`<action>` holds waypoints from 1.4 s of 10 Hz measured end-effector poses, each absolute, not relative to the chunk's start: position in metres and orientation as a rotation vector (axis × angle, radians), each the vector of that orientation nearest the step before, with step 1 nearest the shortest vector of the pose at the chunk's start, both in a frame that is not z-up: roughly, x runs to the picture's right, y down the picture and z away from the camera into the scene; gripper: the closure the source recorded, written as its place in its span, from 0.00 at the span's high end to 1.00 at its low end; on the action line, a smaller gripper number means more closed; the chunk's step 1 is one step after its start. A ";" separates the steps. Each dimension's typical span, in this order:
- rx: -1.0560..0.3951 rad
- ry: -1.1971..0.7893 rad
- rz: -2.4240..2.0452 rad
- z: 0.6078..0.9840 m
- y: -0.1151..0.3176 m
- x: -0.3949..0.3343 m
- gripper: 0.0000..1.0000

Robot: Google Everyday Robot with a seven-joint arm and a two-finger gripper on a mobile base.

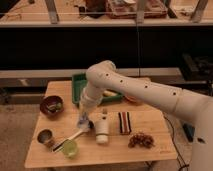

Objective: Place towel in plastic cup

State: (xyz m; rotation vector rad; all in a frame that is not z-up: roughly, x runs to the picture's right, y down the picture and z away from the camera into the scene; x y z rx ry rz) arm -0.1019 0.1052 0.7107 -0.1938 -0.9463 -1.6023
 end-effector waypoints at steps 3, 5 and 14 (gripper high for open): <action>-0.189 -0.953 -1.603 0.712 0.106 -0.104 0.02; -0.145 -0.979 -1.630 0.703 0.114 -0.117 0.02; -0.116 -1.037 -1.861 0.616 0.251 -0.161 0.02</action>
